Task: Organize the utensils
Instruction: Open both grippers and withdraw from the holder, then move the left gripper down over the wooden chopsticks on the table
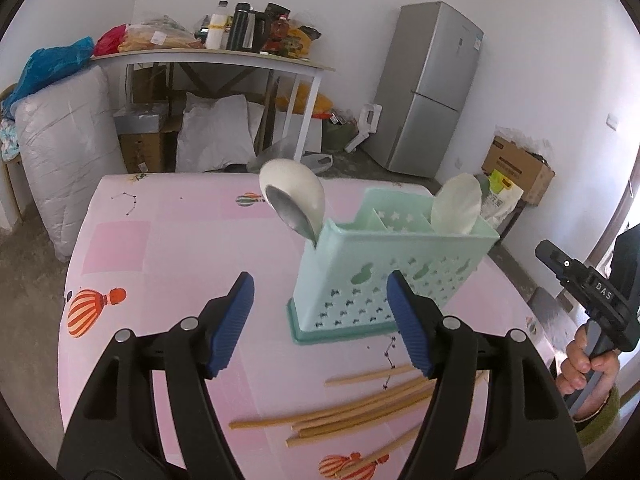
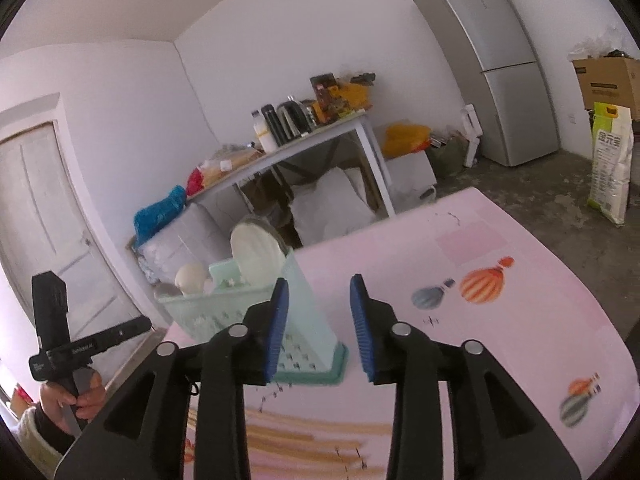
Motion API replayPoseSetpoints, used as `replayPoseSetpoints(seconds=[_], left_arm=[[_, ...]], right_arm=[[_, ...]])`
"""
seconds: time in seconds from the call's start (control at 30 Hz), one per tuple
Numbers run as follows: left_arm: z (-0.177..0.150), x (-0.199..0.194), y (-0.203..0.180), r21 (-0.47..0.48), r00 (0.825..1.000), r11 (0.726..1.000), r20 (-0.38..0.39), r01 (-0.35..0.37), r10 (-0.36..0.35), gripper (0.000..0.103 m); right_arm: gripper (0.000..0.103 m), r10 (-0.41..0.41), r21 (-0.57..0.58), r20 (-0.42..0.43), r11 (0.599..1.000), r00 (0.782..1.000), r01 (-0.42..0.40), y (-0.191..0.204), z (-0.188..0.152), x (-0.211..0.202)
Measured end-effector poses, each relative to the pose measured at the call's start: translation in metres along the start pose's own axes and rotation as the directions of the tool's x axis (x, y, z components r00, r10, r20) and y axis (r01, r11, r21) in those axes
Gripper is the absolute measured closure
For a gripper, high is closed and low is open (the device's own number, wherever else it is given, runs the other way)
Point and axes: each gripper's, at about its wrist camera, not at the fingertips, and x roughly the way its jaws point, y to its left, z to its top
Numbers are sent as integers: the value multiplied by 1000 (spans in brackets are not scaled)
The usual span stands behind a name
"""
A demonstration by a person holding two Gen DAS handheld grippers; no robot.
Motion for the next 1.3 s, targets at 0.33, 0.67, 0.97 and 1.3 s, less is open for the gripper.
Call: replayPoseSetpoints(seconds=[0.33,0.67,0.97,1.3], left_arm=[[-49,3,-34,124,982,985,-161,119,-99,37],[-67,31,-50,217,976,973,-214,73,-25,48],[-51,53,-45,185,971,981,-239,58,-12,70],[-88,33,-90,389,946,893,-306,227,-107,70]], right_arm=[[70,-37,3,-222,999,974,39,3,-59,-33],[70,-13,47,-464,998,886,39,24,-118,3],[70,-14,69,-449,996,894,51,33,-113,39],[70,12,148,-413,987,911,55,3,-107,18]])
